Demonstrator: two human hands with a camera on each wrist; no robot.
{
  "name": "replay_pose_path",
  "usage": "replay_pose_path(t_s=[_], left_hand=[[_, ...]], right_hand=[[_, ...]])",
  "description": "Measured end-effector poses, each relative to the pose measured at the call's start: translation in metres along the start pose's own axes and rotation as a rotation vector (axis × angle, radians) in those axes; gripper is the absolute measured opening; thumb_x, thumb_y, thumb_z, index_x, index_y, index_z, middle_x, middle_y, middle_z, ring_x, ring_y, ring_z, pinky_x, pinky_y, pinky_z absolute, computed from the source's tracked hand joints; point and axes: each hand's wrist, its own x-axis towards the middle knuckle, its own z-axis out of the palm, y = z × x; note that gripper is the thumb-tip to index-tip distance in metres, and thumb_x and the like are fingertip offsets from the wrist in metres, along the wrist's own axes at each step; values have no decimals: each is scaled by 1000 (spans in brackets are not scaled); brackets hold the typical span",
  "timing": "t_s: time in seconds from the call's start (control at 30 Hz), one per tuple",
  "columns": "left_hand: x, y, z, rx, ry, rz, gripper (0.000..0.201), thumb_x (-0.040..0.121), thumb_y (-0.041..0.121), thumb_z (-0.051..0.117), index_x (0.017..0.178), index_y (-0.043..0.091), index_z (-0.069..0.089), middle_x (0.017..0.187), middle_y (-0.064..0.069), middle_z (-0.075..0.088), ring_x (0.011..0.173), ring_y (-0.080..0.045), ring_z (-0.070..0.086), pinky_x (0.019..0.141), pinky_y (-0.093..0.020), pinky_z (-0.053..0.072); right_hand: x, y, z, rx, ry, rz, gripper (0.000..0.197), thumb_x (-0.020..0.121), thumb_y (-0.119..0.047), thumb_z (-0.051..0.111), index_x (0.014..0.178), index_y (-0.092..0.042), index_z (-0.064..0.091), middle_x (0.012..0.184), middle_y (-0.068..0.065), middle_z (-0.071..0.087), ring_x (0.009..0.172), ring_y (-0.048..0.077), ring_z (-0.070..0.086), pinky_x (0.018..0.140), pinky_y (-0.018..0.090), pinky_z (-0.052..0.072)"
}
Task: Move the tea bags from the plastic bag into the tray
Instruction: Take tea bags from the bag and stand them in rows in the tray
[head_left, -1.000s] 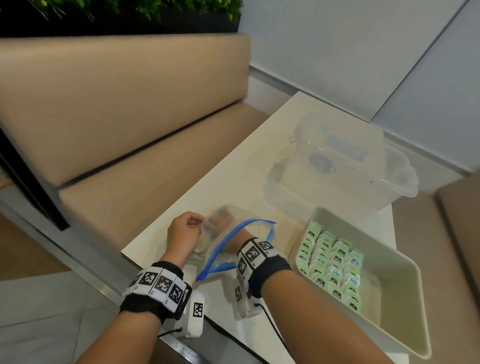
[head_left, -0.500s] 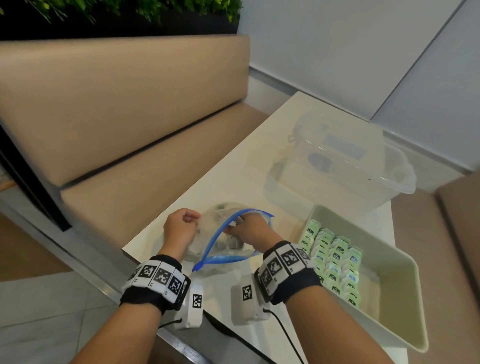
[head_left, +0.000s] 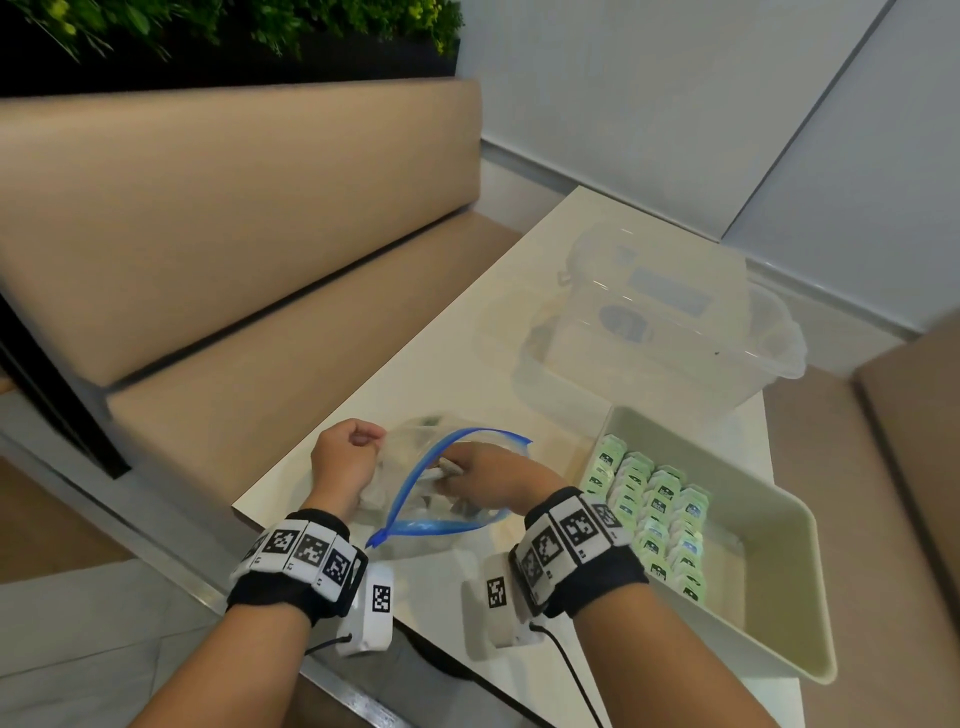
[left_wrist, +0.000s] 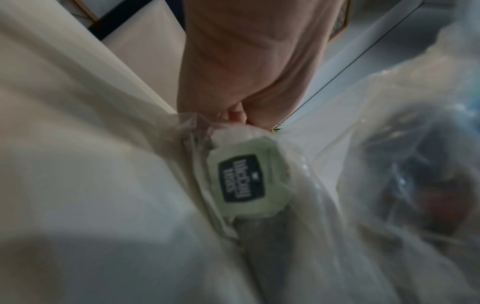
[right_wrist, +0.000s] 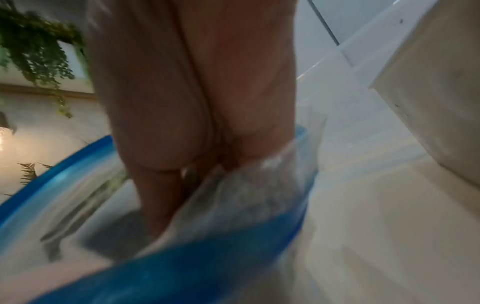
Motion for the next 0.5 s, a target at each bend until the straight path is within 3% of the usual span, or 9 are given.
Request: replay_pose_path(t_s=[0.1, 0.23, 0.37, 0.5], left_hand=[[0, -1, 0, 0, 0, 4, 33, 83, -9, 51, 74, 19, 65, 87, -4, 66, 86, -23, 61, 83, -36, 50], [-2, 1, 0, 8, -2, 10, 34, 84, -9, 51, 73, 20, 63, 83, -1, 64, 84, -22, 58, 78, -31, 47], [-1, 4, -2, 27, -2, 21, 33, 86, -7, 50, 73, 20, 63, 82, 0, 63, 82, -21, 58, 76, -31, 47], [2, 4, -1, 63, -10, 38, 33, 85, -7, 51, 72, 21, 62, 83, -2, 64, 79, -21, 57, 73, -29, 43]], right_hand=[[-5, 0, -4, -157, -100, -5, 32, 88, -21, 56, 120, -24, 55, 124, -5, 56, 101, 14, 49, 85, 25, 37], [4, 3, 3, -237, -34, -13, 30, 87, -13, 53, 116, -20, 59, 118, -2, 61, 90, 10, 44, 78, 24, 34], [3, 5, 0, -82, 85, -53, 23, 85, -7, 53, 103, -17, 62, 103, -1, 61, 89, 11, 47, 76, 20, 36], [-8, 11, -7, 382, 215, -45, 27, 80, 6, 49, 90, -14, 63, 90, 2, 66, 78, 15, 57, 69, 23, 49]])
